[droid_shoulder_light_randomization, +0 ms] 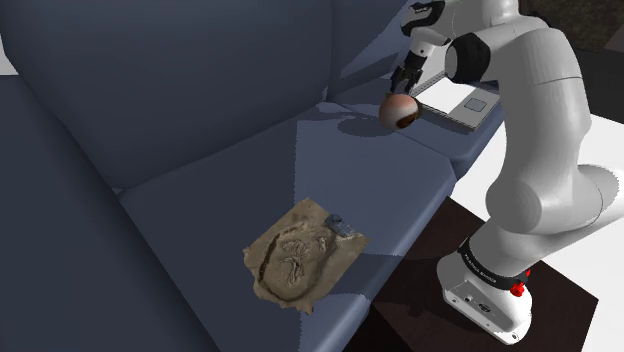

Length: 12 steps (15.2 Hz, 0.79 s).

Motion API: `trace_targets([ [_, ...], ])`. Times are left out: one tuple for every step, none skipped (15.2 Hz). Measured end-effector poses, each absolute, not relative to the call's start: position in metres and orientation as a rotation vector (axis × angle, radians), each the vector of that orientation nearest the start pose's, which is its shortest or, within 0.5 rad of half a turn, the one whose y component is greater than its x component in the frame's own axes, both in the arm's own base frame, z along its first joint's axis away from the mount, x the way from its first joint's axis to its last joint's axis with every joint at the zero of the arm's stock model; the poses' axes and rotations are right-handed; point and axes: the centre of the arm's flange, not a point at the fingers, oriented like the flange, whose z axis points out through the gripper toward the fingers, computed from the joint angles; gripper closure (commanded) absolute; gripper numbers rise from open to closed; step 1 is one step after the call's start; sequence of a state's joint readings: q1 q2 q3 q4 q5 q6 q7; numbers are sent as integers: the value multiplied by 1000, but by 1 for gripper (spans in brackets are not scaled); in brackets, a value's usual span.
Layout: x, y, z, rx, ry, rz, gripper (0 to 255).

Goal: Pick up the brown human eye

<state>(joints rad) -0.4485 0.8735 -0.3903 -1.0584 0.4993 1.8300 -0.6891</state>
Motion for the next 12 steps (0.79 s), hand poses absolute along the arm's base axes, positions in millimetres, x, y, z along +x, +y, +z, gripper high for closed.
trace_targets([
  [608,-469,321,-2962,248,-131,0],
  [610,-470,315,-2962,247,-132,0],
  [612,-470,311,-2961,247,-133,0],
  [612,-470,306,-2961,246,-133,0],
  [612,-470,301,-2961,246,-133,0],
  [612,-470,297,-2961,246,-134,0],
  [612,-469,296,-2965,246,-145,0],
  [613,-469,295,-2966,244,-154,0],
  [614,-470,294,-2967,243,-158,255],
  [617,-469,296,-2961,241,-175,255],
  [621,-468,297,-2946,251,-200,255],
  [620,-470,291,-2954,249,-171,255],
])
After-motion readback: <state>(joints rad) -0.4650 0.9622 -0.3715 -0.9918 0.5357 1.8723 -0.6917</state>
